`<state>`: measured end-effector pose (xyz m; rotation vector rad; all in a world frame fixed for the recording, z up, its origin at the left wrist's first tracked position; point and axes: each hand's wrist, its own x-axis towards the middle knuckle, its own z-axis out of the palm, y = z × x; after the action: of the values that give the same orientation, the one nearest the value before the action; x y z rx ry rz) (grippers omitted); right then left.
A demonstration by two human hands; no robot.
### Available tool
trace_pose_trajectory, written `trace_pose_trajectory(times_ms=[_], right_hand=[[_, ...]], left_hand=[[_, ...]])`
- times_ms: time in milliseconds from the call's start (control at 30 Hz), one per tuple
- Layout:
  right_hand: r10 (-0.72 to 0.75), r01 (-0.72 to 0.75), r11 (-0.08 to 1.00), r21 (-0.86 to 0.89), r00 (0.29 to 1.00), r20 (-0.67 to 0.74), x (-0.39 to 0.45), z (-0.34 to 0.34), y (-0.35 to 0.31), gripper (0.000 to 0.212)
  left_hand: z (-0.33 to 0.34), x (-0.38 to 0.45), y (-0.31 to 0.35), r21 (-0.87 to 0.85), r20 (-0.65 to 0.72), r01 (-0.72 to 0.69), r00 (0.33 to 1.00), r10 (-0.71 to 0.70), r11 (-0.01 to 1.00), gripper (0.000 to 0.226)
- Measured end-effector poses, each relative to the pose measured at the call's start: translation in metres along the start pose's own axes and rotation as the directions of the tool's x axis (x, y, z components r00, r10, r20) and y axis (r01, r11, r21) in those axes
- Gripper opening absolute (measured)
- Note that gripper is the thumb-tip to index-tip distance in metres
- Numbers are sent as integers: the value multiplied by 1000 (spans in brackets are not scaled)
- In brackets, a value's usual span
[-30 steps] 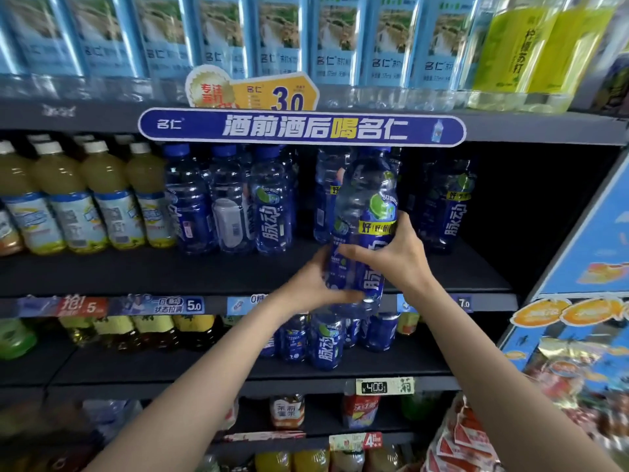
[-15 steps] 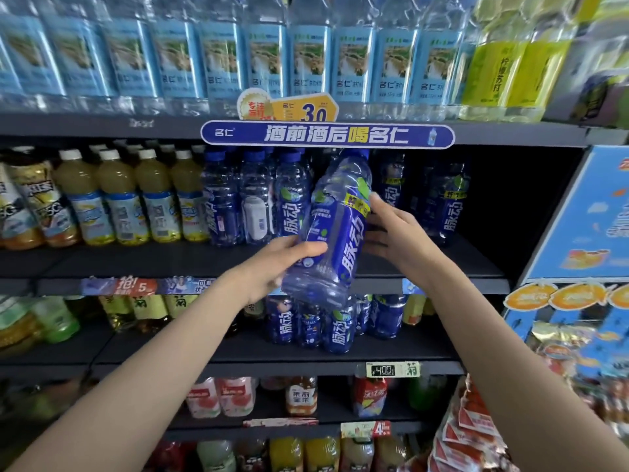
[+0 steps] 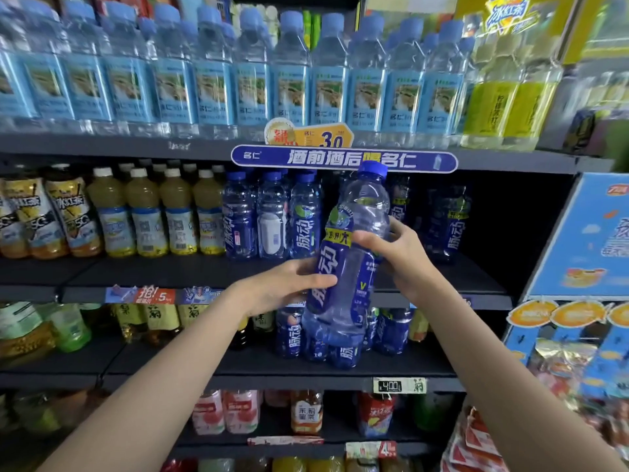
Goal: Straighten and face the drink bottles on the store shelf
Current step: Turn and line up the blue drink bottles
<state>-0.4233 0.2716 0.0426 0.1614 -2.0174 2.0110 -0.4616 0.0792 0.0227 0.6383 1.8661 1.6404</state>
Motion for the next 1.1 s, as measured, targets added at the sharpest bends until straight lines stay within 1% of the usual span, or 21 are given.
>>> trace_pose_trajectory(times_ms=[67, 133, 167, 233, 267, 333, 400, 467, 500, 533, 600, 633, 667, 733, 767, 833, 867, 900, 967, 1033, 1100], right_hand=[[-31, 32, 999, -13, 999, 26, 1, 2, 0, 51], [-43, 45, 998, -49, 999, 23, 3, 5, 0, 53], [-56, 57, 997, -59, 998, 21, 5, 7, -1, 61], [-70, 69, 993, -93, 997, -12, 4, 12, -2, 85], [-87, 81, 986, -143, 996, -38, 5, 15, -3, 91], [-105, 86, 966, -245, 992, -66, 6, 25, -4, 91], [-87, 52, 964, -261, 989, -122, 9, 36, 0, 88], [-73, 20, 976, -217, 969, -238, 11, 41, 2, 83], [-59, 8, 982, -190, 963, -264, 12, 40, 2, 83], [-31, -10, 987, -159, 967, -253, 14, 36, 3, 81], [-1, -14, 996, -85, 984, -177, 16, 26, 2, 66], [-3, -2, 999, -49, 994, -110, 14, 23, 2, 58], [-9, 8, 1000, -22, 999, -44, 13, 21, 2, 54], [-11, 9, 1000, 21, 998, 65, 10, 21, 1, 58], [-12, 9, 1000, 23, 995, 102, 9, 21, 1, 60], [-16, 18, 1000, -18, 989, 148, 10, 22, 1, 57], [-36, 46, 996, -72, 991, 132, 8, 23, -1, 53], [-57, 70, 985, -158, 995, 83, 9, 26, 0, 52], [-90, 89, 954, -286, 996, 12, 11, 38, 5, 67], [-74, 58, 970, -238, 996, -58, 12, 55, 13, 94], [-38, 20, 995, -99, 982, -183, 17, 64, 19, 104]], left_hand=[[3, 5, -5, -99, -25, -26, 999, 24, 995, 41], [10, 5, -5, -100, -145, -87, 987, 72, 991, 28], [12, 6, -5, -84, -201, -113, 975, 94, 990, 27], [16, 8, -4, -28, -306, -146, 943, 130, 989, 43], [17, 10, -1, 29, -373, -160, 914, 159, 987, 52], [21, 15, 4, 234, -521, -133, 819, 240, 963, 56], [25, 16, 8, 531, -582, 0, 727, 364, 847, 62], [22, 14, 8, 702, -541, 61, 694, 475, 710, 68], [16, 13, 10, 714, -503, 34, 720, 479, 699, 66], [7, 11, 13, 674, -463, -17, 770, 439, 739, 63], [-13, 5, 17, 479, -351, -69, 899, 263, 875, 70], [-19, 2, 17, 383, -285, -45, 944, 164, 923, 77], [-22, -1, 15, 294, -223, -13, 971, 81, 956, 75], [-19, -3, 7, 136, -107, -7, 994, 22, 991, 44], [-17, -1, 3, 93, -94, -22, 995, 30, 995, 37], [-11, -1, -4, 40, -149, -52, 987, 57, 998, 38], [-10, -1, -6, 51, -211, -63, 975, 73, 997, 41], [-10, 1, -7, 95, -286, -65, 954, 90, 993, 49], [-8, 3, -8, 323, -475, 21, 868, 143, 946, 72], [-2, 4, -8, 592, -577, 154, 767, 282, 791, 85], [1, 4, -7, 743, -556, 192, 710, 432, 641, 89]])
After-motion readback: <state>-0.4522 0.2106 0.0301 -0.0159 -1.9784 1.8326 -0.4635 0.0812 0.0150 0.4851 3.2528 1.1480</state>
